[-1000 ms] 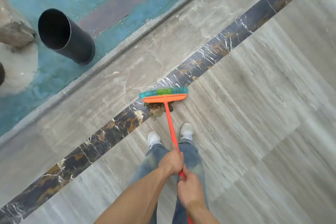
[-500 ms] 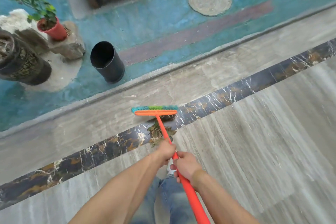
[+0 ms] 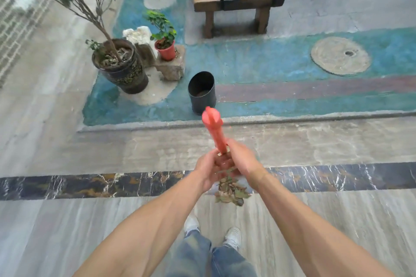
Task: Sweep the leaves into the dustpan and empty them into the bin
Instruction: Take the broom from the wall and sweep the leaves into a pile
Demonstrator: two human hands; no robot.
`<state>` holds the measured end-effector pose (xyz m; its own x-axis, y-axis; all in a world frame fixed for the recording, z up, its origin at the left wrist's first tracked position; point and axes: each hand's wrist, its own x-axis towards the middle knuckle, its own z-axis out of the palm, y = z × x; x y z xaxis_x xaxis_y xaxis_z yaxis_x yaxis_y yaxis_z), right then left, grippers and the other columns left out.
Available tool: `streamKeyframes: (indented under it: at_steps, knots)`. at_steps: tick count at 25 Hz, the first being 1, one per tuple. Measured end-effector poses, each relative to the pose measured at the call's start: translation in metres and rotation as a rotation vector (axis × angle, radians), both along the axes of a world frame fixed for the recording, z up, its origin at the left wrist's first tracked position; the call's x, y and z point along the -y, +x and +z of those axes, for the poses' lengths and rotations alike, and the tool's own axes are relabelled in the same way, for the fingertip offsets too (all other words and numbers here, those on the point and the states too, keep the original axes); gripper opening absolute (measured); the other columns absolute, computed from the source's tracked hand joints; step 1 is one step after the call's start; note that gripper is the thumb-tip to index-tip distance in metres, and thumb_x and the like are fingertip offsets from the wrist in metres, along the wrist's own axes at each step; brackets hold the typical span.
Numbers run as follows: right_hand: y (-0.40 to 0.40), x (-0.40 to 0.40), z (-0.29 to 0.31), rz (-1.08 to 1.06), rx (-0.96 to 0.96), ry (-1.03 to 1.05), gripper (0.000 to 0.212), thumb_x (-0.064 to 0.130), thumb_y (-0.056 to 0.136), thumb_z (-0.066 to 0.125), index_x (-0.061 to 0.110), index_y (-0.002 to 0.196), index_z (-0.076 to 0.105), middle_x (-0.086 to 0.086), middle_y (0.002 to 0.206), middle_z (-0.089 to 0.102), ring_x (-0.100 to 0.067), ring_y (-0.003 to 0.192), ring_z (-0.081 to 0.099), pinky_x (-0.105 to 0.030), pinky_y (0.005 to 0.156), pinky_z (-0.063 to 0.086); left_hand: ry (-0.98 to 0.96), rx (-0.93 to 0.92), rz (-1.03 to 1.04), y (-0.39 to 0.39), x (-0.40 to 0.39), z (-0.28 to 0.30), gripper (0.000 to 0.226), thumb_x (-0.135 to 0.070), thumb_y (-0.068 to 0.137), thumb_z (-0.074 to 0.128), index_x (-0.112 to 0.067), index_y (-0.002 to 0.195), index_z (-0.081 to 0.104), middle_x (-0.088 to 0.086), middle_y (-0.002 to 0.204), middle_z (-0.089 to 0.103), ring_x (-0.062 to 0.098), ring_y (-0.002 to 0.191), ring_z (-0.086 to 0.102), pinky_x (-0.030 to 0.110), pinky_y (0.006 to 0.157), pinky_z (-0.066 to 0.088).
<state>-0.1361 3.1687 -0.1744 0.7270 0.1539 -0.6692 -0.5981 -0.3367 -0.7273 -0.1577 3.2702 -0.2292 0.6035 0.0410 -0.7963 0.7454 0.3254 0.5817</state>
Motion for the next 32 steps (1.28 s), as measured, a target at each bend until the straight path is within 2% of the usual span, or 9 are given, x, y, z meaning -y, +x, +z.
streamKeyframes:
  at_steps: [3,6,9,11,13,17,21,27,32]
  knots:
    - [0.011,-0.051,0.009,0.185,0.174,-0.009,0.024,0.023,0.079,0.05,0.032,0.089,0.07,-0.004,0.074,0.066,-0.023,0.069,0.063,-0.036,0.061,0.052,0.077,0.129,-0.007,-0.002,-0.039,0.02,0.026,-0.012,0.098,0.036,-0.019,0.098,0.061,-0.003,0.07,0.063,0.013,0.061,0.06,0.025,0.051,0.049]
    - [0.019,-0.104,0.013,0.45,0.394,-0.238,0.031,0.026,0.081,0.054,0.034,0.109,0.063,-0.003,0.094,0.072,-0.028,0.093,0.066,-0.039,0.077,0.054,0.225,0.18,0.002,0.002,-0.084,0.027,0.03,-0.01,0.097,0.036,-0.021,0.085,0.061,-0.003,0.073,0.064,0.012,0.064,0.058,0.028,0.057,0.044]
    - [0.025,-0.159,0.021,0.507,0.575,-0.409,0.023,0.036,0.088,0.052,0.034,0.11,0.059,-0.001,0.099,0.069,-0.03,0.098,0.063,-0.04,0.078,0.051,0.323,0.203,0.032,0.007,-0.138,0.038,0.029,-0.008,0.097,0.042,-0.023,0.08,0.061,-0.009,0.063,0.064,0.007,0.057,0.059,0.028,0.055,0.048]
    - [0.032,-0.204,0.024,0.557,0.692,-0.481,0.017,0.039,0.091,0.052,0.031,0.105,0.058,0.001,0.098,0.058,-0.028,0.094,0.06,-0.04,0.075,0.049,0.309,0.229,0.018,0.009,-0.184,0.042,0.018,-0.009,0.086,0.052,-0.023,0.087,0.063,-0.01,0.062,0.066,0.007,0.057,0.062,0.033,0.063,0.053]
    - [0.042,-0.256,0.027,0.558,0.78,-0.468,0.016,0.037,0.092,0.055,0.024,0.101,0.057,0.002,0.1,0.05,-0.026,0.092,0.06,-0.04,0.075,0.049,0.336,0.245,0.003,0.013,-0.239,0.045,0.023,-0.01,0.078,0.052,-0.026,0.091,0.064,-0.007,0.065,0.065,0.006,0.057,0.061,0.031,0.062,0.052]
    - [0.063,-0.364,0.04,0.533,0.879,-0.421,0.013,0.03,0.093,0.056,0.02,0.098,0.05,0.001,0.102,0.06,-0.027,0.095,0.06,-0.04,0.077,0.047,0.381,0.28,-0.019,0.034,-0.348,0.052,0.029,-0.003,0.089,0.045,-0.027,0.089,0.061,-0.008,0.058,0.06,0.0,0.05,0.055,0.023,0.054,0.043]
    - [0.086,-0.434,0.057,0.526,0.893,-0.443,0.018,0.031,0.093,0.055,0.023,0.092,0.038,-0.003,0.097,0.067,-0.033,0.094,0.062,-0.039,0.069,0.042,0.379,0.324,-0.024,0.056,-0.422,0.06,0.018,-0.008,0.094,0.046,-0.016,0.105,0.058,0.0,0.068,0.06,0.008,0.058,0.056,0.023,0.05,0.036]
    - [0.13,-0.516,0.074,0.574,0.96,-0.418,0.022,0.032,0.095,0.054,0.022,0.113,0.049,-0.001,0.105,0.071,-0.032,0.098,0.064,-0.04,0.077,0.047,0.444,0.342,-0.018,0.101,-0.513,0.06,0.023,-0.017,0.096,0.049,-0.007,0.115,0.059,0.011,0.086,0.065,0.021,0.075,0.058,0.015,0.045,0.039]
    - [0.189,-0.563,0.066,0.595,1.0,-0.432,0.018,0.035,0.094,0.055,0.021,0.104,0.05,-0.002,0.102,0.072,-0.035,0.096,0.065,-0.043,0.076,0.049,0.46,0.363,0.005,0.159,-0.555,0.064,0.02,-0.007,0.098,0.045,-0.008,0.113,0.058,0.01,0.083,0.056,0.0,0.054,0.052,0.01,0.042,0.036]
